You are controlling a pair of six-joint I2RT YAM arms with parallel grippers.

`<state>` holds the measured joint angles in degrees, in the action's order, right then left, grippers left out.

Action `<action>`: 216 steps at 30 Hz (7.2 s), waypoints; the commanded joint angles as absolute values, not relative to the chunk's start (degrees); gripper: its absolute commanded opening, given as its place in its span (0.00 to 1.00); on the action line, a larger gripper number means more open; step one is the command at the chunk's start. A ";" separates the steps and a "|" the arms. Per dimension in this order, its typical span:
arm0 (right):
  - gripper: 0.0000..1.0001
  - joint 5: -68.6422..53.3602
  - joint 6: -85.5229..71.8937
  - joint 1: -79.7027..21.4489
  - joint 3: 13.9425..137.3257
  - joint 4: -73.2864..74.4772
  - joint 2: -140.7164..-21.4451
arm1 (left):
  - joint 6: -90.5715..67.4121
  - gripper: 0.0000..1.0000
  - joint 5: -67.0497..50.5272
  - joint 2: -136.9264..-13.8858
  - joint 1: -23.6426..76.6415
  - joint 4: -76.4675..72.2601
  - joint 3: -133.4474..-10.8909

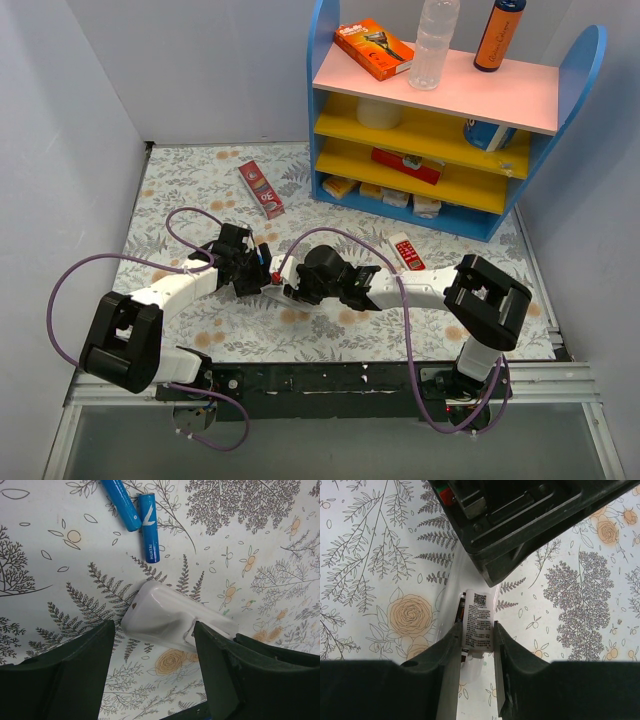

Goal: Load the batteries into the remote control

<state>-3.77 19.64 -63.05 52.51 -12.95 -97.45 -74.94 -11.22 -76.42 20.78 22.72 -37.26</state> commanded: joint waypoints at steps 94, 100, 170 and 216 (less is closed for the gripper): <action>0.42 -5.89 17.31 -63.72 59.41 -3.95 -98.96 | -74.36 0.64 -11.95 -76.03 20.57 23.03 -38.50; 0.43 -7.12 15.82 -63.72 59.24 -2.81 -95.63 | -74.79 0.70 -9.23 -73.31 20.57 23.29 -38.41; 0.01 12.73 -2.82 -65.57 57.85 -3.47 -85.97 | -73.12 0.96 -21.75 -34.00 20.57 8.90 -28.22; 0.63 0.83 -13.52 -56.55 54.22 5.35 -63.99 | -37.46 0.00 -26.11 -48.52 36.64 7.21 -37.18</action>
